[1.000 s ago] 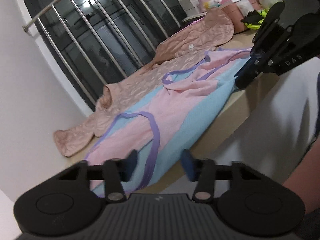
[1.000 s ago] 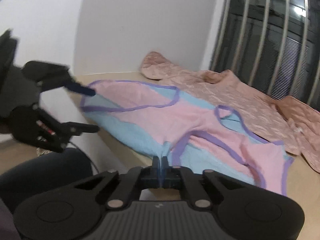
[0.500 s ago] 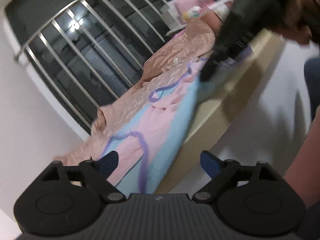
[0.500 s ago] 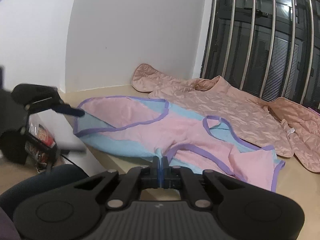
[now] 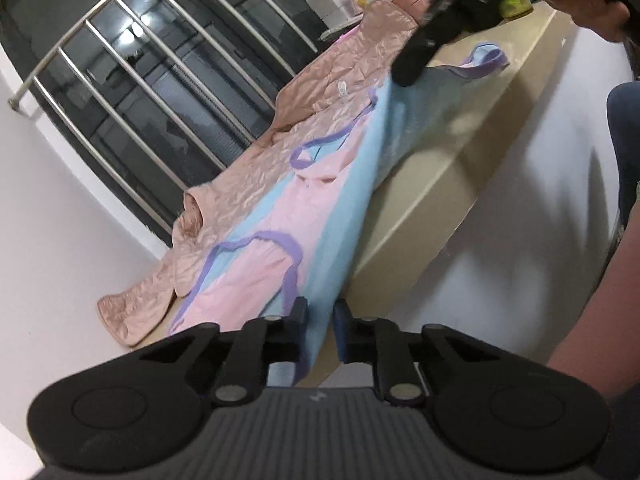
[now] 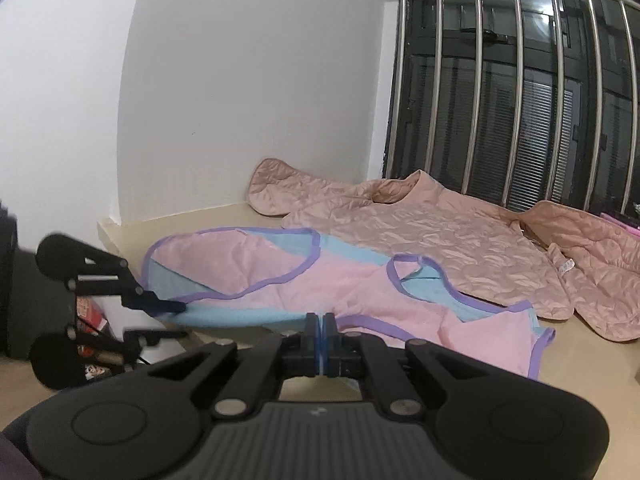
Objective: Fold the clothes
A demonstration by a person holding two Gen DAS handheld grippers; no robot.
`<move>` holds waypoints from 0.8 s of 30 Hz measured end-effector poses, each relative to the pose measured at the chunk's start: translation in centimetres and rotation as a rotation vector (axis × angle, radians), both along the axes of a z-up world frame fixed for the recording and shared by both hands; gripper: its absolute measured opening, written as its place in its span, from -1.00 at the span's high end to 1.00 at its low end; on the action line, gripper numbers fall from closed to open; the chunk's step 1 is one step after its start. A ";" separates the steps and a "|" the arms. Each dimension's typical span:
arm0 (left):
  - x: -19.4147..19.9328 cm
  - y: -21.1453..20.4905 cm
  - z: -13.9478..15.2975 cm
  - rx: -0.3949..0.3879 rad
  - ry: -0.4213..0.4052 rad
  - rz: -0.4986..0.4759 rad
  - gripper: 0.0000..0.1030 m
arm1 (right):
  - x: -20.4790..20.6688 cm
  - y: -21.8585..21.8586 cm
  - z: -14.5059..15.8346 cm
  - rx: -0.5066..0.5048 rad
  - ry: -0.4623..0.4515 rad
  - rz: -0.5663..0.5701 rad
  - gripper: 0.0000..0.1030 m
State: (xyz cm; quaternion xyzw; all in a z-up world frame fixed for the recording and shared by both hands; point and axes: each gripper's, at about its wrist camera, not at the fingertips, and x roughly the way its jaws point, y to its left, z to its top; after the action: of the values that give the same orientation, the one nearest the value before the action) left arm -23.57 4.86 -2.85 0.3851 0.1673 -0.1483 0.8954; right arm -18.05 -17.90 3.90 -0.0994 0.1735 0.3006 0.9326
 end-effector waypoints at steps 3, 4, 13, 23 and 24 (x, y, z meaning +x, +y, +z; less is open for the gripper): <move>0.3 1.4 1.3 -0.052 0.015 0.007 0.89 | 0.1 0.1 -0.2 -0.010 0.002 -0.001 0.99; 0.4 1.8 1.8 -0.069 0.018 0.008 0.89 | 0.1 0.1 -0.3 -0.013 0.004 -0.001 0.99; 5.6 3.5 6.1 -0.147 0.007 -0.047 0.90 | 3.3 0.6 0.9 -0.064 -0.031 0.018 0.99; 12.7 8.3 6.6 -0.330 0.147 0.231 -0.12 | 5.3 -0.3 1.7 -0.061 -0.026 -0.131 0.35; 11.9 9.3 6.7 -0.389 0.155 0.247 -0.25 | 5.3 -0.5 1.7 -0.058 -0.025 -0.148 0.14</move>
State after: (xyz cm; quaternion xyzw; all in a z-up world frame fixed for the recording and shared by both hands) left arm -11.63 14.19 3.83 0.1696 0.2494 -0.0962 0.9486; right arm -12.76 -18.41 5.62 -0.1168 0.1774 0.2242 0.9511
